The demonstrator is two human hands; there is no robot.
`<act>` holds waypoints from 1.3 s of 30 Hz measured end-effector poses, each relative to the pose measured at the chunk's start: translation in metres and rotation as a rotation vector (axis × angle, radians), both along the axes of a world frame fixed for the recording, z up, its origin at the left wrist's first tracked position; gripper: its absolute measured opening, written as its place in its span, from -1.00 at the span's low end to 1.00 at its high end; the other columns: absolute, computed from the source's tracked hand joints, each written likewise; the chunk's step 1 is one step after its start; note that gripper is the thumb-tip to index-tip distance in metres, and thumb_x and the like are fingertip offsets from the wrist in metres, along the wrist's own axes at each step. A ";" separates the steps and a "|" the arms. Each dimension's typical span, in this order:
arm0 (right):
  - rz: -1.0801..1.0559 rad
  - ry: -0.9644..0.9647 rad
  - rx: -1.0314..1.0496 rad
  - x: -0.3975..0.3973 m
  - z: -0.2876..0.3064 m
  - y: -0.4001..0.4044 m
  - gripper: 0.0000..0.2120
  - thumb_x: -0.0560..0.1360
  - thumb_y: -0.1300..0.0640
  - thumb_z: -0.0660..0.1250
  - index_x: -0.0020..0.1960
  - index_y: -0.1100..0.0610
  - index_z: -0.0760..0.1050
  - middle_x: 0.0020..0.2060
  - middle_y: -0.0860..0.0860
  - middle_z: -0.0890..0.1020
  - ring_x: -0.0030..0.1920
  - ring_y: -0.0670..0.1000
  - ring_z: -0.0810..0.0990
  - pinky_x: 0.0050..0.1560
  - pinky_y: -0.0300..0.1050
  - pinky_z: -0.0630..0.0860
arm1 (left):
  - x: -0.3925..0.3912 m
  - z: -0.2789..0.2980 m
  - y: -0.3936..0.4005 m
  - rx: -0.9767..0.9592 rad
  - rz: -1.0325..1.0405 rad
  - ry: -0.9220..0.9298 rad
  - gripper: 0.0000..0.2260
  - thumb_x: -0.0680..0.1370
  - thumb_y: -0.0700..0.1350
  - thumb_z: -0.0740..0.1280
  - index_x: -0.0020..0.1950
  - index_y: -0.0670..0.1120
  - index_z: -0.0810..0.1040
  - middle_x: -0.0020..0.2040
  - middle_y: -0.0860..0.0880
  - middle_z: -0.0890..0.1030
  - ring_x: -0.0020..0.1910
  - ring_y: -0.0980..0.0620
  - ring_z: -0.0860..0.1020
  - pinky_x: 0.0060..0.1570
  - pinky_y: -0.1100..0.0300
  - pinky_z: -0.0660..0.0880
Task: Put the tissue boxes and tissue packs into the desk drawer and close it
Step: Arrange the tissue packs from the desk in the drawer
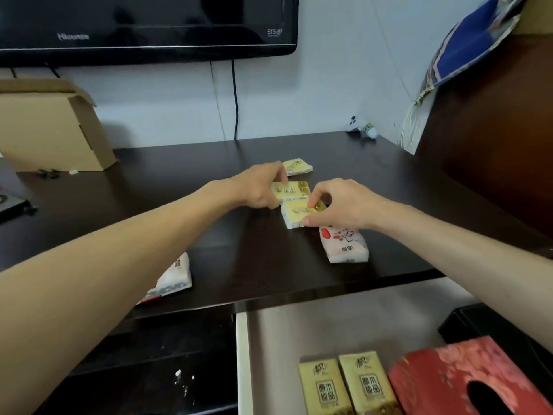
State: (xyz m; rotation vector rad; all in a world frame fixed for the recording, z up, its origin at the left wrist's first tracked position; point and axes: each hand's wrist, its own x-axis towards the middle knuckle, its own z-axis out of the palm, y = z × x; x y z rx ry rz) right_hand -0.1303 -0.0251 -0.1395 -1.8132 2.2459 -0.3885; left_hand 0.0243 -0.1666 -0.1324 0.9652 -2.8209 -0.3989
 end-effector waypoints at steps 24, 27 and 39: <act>0.179 0.049 0.062 -0.024 0.017 -0.014 -0.75 0.46 -0.24 0.49 -0.07 -0.07 0.65 0.16 -0.10 0.59 0.20 -0.03 0.53 0.25 0.06 0.49 | 0.010 -0.010 -0.020 0.009 0.023 -0.060 -0.76 0.36 0.11 0.48 -0.28 -0.03 0.54 -0.17 -0.01 0.62 -0.11 0.00 0.56 -0.22 0.10 0.45; 0.169 0.028 0.089 -0.027 0.011 -0.023 -0.77 0.43 -0.18 0.55 -0.04 -0.09 0.62 0.15 -0.13 0.54 0.20 -0.05 0.48 0.17 -0.02 0.42 | 0.013 -0.013 -0.018 -0.021 0.052 -0.024 -0.73 0.30 0.18 0.45 -0.20 0.05 0.51 -0.14 0.07 0.57 -0.12 0.04 0.53 -0.25 0.10 0.41; 0.117 -0.062 -0.172 -0.019 0.028 0.009 -0.75 0.37 -0.11 0.59 -0.05 -0.08 0.60 0.00 -0.18 0.55 -0.06 -0.14 0.51 -0.15 -0.14 0.41 | 0.032 0.012 0.017 -0.064 0.062 0.031 -0.59 0.24 0.27 0.44 -0.03 0.11 0.49 0.02 0.03 0.59 -0.05 -0.04 0.54 -0.09 0.06 0.50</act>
